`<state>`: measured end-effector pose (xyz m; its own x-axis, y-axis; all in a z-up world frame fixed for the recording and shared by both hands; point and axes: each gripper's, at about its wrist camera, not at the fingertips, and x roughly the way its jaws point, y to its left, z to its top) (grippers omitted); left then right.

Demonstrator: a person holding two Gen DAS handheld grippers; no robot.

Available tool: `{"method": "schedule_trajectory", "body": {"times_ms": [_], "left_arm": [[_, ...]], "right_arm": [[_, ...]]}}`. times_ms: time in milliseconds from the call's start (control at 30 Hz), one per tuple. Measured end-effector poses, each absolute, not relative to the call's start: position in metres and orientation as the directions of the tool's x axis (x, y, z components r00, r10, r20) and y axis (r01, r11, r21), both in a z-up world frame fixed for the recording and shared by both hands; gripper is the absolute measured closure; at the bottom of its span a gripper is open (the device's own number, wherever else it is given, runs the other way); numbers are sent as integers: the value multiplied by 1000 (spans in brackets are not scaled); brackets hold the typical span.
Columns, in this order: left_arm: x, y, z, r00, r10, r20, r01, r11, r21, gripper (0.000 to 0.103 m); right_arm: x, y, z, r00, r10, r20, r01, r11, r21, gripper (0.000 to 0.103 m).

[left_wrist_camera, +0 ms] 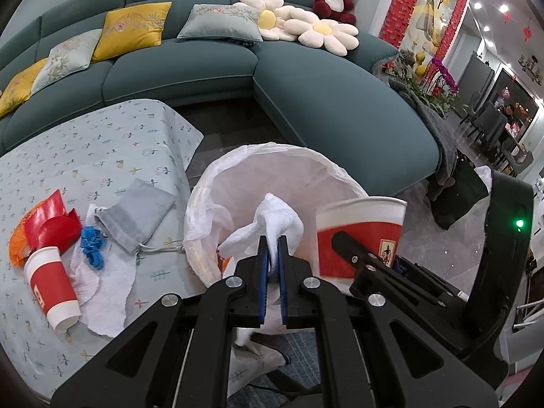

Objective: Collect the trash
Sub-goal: 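Open the left gripper dropping the cloth while the right drops the red cup into the bin, then move both open grippers back to the remaining items on the table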

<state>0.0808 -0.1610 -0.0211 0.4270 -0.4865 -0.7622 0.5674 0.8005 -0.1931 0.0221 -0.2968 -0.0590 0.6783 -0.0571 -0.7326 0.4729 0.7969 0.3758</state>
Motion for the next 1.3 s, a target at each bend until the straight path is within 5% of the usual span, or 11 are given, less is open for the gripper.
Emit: {"method": "schedule_trajectory", "body": {"times_ms": [200,500,633,1133,1300], "left_arm": [[85,-159,-24,433,-470,-769,540,818,-196,87],[84,-142,-19,478,-438,-761,499,849,-175,86],[83,-129,-16,511,-413,-754,463,871,-164,73],[83,-53,-14,585,-313,-748,324,936,-138,60],[83,-22,-16,613,-263,-746,253,959,-130,42]], "right_arm": [[22,-296,-56,678,-96,-729,487,801,347,62],[25,-281,-48,675,-153,-721,466,847,256,52],[26,-272,-44,676,-177,-716,449,868,209,46],[29,-239,-39,663,-205,-720,364,929,71,40],[29,-231,-39,654,-208,-727,343,938,41,39]]}}
